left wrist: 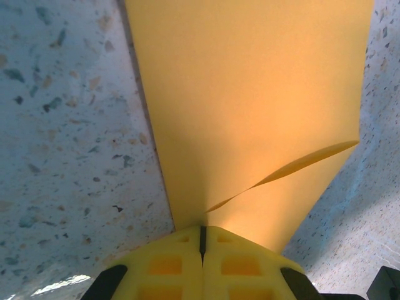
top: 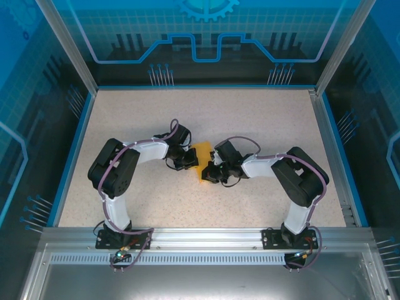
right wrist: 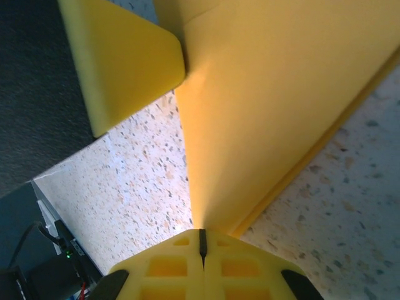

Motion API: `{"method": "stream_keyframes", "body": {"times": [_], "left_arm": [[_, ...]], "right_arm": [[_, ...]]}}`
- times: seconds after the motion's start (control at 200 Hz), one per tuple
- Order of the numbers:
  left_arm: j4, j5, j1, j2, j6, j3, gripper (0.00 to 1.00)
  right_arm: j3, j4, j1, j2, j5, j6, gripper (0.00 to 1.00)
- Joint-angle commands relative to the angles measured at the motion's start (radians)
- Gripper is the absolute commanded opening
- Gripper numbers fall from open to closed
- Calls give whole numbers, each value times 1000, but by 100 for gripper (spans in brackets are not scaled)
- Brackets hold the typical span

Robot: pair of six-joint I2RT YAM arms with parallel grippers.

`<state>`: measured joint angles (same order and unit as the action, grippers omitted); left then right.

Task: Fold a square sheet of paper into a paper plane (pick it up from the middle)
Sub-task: Third fold the triangle at the center of the table.

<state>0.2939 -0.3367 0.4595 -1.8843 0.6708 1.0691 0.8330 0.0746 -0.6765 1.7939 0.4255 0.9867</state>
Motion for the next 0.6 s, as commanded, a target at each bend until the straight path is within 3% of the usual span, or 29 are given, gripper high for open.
{"method": "stream_keyframes", "body": {"times": [0.0, 0.36, 0.595], "left_arm": [[74, 88, 5, -41, -21, -46, 0], [72, 88, 7, -41, -20, -48, 0], [71, 88, 8, -41, -19, -47, 0]], "right_arm": [[-7, -68, -18, 12, -16, -30, 2], [27, -55, -29, -69, -18, -66, 3], [55, -45, -38, 9, -11, -60, 3]]}}
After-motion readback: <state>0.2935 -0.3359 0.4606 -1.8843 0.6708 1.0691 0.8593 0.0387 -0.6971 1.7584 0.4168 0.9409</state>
